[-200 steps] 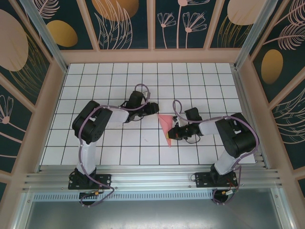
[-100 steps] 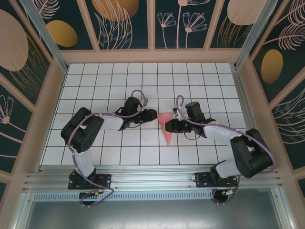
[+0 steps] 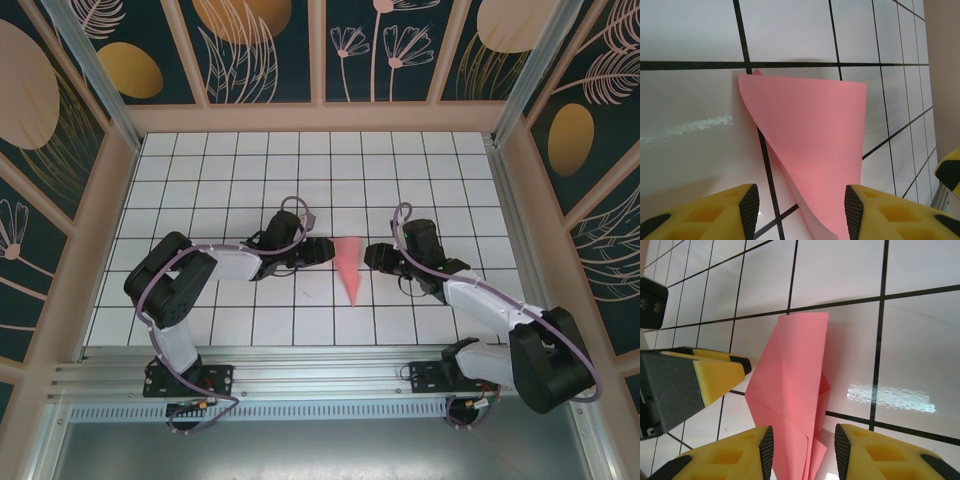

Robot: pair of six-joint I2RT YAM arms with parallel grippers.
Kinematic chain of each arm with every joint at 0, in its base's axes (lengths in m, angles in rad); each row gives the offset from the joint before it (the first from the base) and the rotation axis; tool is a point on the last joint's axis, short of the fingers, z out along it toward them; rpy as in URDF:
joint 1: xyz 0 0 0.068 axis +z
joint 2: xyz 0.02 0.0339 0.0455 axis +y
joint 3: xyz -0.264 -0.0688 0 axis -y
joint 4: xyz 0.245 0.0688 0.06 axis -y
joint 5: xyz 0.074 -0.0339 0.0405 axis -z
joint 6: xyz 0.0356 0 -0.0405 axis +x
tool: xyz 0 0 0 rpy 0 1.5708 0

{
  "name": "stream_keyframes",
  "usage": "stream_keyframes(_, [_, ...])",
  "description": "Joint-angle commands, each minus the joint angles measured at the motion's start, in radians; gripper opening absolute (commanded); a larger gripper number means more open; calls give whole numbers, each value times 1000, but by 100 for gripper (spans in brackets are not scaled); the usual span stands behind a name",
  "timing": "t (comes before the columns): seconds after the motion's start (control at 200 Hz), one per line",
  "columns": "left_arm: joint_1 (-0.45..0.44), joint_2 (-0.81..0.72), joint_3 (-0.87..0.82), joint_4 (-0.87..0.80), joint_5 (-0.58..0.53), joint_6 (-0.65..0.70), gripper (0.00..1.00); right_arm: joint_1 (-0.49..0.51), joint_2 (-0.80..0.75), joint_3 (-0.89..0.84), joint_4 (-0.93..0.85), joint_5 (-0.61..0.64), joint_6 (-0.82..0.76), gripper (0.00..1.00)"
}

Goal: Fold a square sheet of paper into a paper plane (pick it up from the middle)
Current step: Fold the wing for the fifth time at the center of the table, then move a paper plane to the center of the table.

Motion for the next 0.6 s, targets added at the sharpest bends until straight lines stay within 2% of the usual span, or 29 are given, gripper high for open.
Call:
stream_keyframes(0.0, [-20, -21, 2, -66, -38, 7, 51, -3, 18, -18, 8, 43, 43, 42])
stream_keyframes(0.4, [-86, 7, 123, -276, -176, 32, 53, -1, 44, -58, 55, 39, 73, 47])
stream_keyframes(0.595, [-99, 36, 144, -296, -170, 41, 50, -1, 82, -54, 75, 20, 79, 47])
